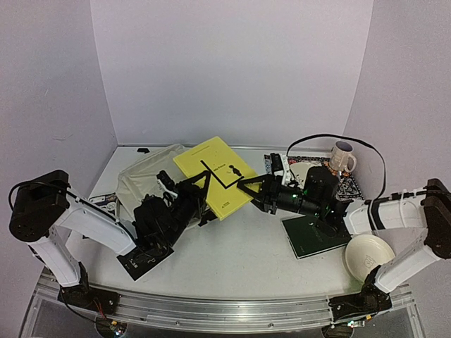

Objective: Pack the student bag
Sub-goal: Pass from the left arm to the right, then pick up the largest pocket of the bag from the student bag.

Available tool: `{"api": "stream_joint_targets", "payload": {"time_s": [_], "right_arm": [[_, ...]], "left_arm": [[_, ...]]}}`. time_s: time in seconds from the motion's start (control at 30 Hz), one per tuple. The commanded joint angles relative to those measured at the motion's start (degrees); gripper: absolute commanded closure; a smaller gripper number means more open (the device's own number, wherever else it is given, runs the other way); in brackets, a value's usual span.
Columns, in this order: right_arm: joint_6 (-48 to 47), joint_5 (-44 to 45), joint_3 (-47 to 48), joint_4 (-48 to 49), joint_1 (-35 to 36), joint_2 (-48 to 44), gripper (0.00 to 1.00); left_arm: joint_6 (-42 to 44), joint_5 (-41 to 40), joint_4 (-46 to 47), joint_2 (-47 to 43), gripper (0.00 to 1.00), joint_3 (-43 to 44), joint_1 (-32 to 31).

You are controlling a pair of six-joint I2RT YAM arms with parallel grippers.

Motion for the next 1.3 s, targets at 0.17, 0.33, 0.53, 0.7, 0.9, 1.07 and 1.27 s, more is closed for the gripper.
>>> {"api": "stream_joint_targets", "payload": {"time_s": [0.17, 0.33, 0.53, 0.7, 0.9, 1.07, 1.27], "right_arm": [[-0.1, -6.6, 5.3, 13.0, 0.7, 1.0, 0.97], [-0.2, -7.5, 6.3, 13.0, -0.1, 1.2, 1.0], [-0.1, -7.6, 6.3, 12.9, -2.1, 0.6, 1.0], [-0.2, -7.5, 5.6, 12.4, -4.5, -0.7, 1.0], [-1.9, -7.1, 4.0, 7.6, -7.7, -3.5, 1.0], [-4.5, -7.4, 3.6, 0.6, -9.6, -6.1, 1.0], [-6.0, -7.4, 2.2, -4.7, -11.8, -8.4, 1.0]], "left_arm": [[2.1, -2.8, 14.8, -1.4, 0.91, -1.7, -0.1], [8.1, -4.5, 14.7, -3.9, 0.74, -6.4, -0.1], [11.4, -4.9, 13.9, -6.2, 0.52, -14.1, 0.3], [14.6, -4.3, 10.0, -9.7, 0.37, -21.0, 1.0], [21.0, -2.1, -25.9, -22.4, 0.21, -18.4, 2.8], [32.2, -0.2, -45.0, -28.2, 0.15, -10.3, 3.9], [42.3, 0.3, -62.3, -23.5, 0.12, 2.1, 4.7]]}}
